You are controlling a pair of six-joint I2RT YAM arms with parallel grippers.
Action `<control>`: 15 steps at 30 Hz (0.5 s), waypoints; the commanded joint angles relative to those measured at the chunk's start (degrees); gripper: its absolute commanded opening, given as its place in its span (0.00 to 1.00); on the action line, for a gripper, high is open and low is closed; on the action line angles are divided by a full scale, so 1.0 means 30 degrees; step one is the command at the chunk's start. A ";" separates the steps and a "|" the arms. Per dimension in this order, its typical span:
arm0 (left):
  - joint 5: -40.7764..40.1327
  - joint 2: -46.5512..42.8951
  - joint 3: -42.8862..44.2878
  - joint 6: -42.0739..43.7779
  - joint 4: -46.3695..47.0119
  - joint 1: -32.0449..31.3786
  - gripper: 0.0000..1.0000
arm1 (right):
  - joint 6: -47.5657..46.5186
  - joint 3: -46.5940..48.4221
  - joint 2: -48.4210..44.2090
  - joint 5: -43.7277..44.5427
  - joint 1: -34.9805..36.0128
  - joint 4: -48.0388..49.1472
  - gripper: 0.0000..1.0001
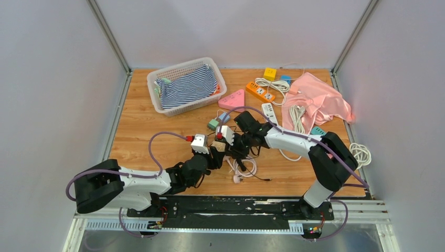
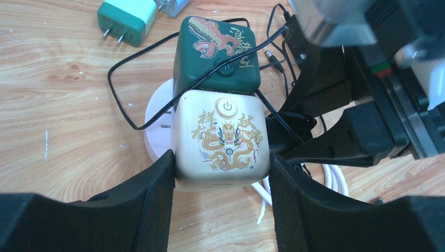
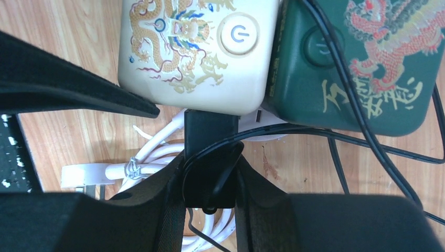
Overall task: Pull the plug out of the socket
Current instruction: Remove the plug from the socket.
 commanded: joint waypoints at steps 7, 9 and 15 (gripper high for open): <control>-0.0728 0.0490 0.0013 -0.1038 -0.0554 0.0432 0.00 | 0.1130 -0.0900 0.0144 -0.4489 -0.0153 -0.1198 0.00; -0.0772 0.0453 -0.0047 -0.1121 -0.0530 0.0424 0.00 | 0.1088 -0.0752 0.0138 -0.4242 0.1197 -0.1199 0.00; -0.0884 0.0629 0.0100 -0.1141 -0.0689 0.0429 0.00 | 0.0172 -0.0784 -0.0555 -0.2589 0.0974 -0.1378 0.00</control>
